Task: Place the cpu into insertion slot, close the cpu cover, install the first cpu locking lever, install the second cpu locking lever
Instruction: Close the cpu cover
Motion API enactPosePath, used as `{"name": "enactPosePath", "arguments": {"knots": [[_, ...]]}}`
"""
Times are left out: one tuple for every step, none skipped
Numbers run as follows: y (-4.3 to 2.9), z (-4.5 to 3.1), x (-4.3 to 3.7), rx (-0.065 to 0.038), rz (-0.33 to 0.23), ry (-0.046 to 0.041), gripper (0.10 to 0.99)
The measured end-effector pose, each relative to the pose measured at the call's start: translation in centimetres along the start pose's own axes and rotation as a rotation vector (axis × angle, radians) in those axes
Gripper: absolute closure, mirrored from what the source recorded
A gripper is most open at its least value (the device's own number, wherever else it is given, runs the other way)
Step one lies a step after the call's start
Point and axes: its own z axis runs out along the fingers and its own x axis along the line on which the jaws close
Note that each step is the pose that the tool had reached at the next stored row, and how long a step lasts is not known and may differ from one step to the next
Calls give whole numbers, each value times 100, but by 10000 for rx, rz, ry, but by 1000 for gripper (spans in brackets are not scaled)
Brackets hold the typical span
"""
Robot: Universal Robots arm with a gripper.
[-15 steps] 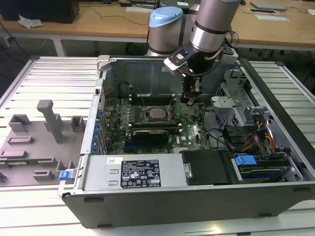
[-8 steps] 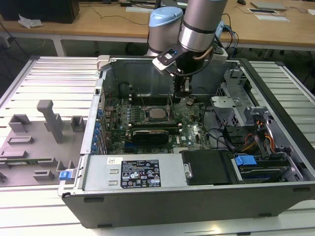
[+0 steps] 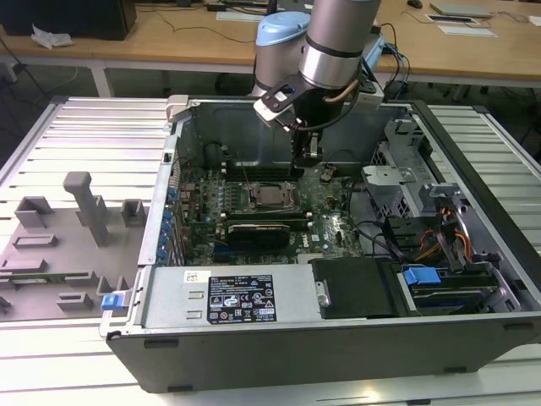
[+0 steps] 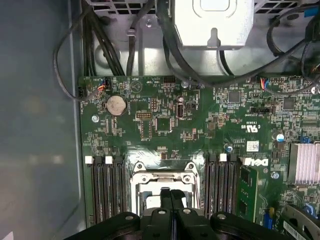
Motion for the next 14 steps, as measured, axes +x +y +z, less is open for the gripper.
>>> {"name": "enactPosePath", "arguments": {"knots": [[-37,11,0,-50,-6,8,980],[-68,24,-1,-110,-19,16,980],[-84,34,-3,-150,-29,19,980],[-94,41,-4,-177,-39,20,980],[-105,51,-6,-210,-55,20,980],[-113,58,-7,-234,-72,19,980],[-121,67,-9,-265,-97,18,980],[-129,75,-10,-294,-122,17,980],[-135,82,-11,-318,-142,15,980],[-142,90,-12,-345,-164,13,980],[-149,97,-12,-369,-186,12,980],[-156,104,-13,-396,-207,12,980],[-167,115,-13,-433,-236,11,980],[-175,123,-14,-465,-256,11,980]]}}
